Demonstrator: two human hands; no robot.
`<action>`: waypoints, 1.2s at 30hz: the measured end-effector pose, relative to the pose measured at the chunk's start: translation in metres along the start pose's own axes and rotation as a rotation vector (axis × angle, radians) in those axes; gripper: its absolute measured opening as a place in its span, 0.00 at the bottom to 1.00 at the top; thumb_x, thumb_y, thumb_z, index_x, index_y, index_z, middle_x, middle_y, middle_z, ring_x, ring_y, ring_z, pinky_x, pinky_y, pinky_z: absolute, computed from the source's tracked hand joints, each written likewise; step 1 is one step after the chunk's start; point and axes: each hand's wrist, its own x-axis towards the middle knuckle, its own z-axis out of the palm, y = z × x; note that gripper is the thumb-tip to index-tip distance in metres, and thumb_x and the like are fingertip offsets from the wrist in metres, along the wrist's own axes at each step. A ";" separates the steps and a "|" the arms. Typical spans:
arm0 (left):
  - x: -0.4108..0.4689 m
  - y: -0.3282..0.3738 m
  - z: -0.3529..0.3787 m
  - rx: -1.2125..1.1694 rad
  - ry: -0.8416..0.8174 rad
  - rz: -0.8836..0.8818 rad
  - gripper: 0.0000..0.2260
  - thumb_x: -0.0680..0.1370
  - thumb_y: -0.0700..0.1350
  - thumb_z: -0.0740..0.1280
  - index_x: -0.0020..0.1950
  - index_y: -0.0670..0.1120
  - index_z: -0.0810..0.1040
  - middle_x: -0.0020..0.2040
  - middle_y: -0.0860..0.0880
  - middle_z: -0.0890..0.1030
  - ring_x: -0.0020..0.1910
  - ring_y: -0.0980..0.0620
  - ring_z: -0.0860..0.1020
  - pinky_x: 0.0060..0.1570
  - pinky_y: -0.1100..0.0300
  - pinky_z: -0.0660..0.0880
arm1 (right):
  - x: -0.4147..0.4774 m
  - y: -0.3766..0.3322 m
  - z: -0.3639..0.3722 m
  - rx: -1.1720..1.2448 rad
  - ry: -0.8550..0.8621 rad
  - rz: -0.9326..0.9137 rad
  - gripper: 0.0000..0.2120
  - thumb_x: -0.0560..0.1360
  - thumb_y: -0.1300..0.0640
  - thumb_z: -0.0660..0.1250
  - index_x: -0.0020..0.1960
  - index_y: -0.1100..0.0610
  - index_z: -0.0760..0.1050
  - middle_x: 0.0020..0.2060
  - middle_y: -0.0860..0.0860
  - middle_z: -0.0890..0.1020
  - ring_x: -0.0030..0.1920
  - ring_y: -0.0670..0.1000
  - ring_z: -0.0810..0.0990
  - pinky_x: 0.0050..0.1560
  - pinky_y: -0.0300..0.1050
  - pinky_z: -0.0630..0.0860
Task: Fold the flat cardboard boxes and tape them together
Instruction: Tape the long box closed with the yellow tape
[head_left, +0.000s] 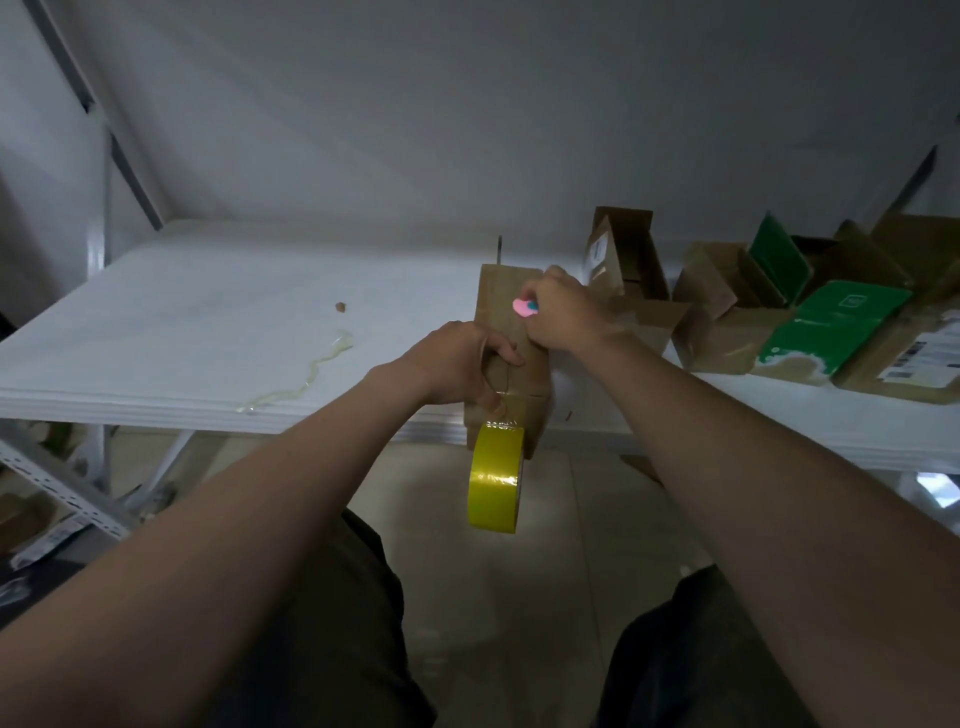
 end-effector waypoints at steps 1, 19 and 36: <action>-0.001 0.000 0.000 -0.012 0.003 -0.003 0.28 0.63 0.44 0.84 0.62 0.53 0.82 0.63 0.54 0.80 0.60 0.50 0.77 0.61 0.53 0.75 | -0.005 -0.001 0.000 -0.013 0.005 -0.007 0.09 0.80 0.54 0.66 0.56 0.58 0.80 0.56 0.55 0.74 0.52 0.58 0.78 0.56 0.57 0.79; -0.003 0.001 0.010 -0.104 0.014 -0.024 0.28 0.66 0.38 0.82 0.65 0.49 0.80 0.69 0.50 0.74 0.66 0.49 0.75 0.58 0.62 0.70 | -0.089 -0.015 -0.044 1.078 0.066 0.281 0.15 0.79 0.49 0.71 0.60 0.56 0.80 0.40 0.54 0.87 0.32 0.56 0.86 0.33 0.49 0.84; -0.020 -0.003 0.009 -0.223 -0.016 0.077 0.30 0.70 0.37 0.76 0.63 0.63 0.71 0.63 0.48 0.72 0.58 0.48 0.76 0.54 0.58 0.77 | -0.111 -0.014 -0.036 0.761 -0.143 0.064 0.16 0.82 0.63 0.59 0.66 0.54 0.78 0.46 0.53 0.84 0.33 0.44 0.76 0.33 0.39 0.71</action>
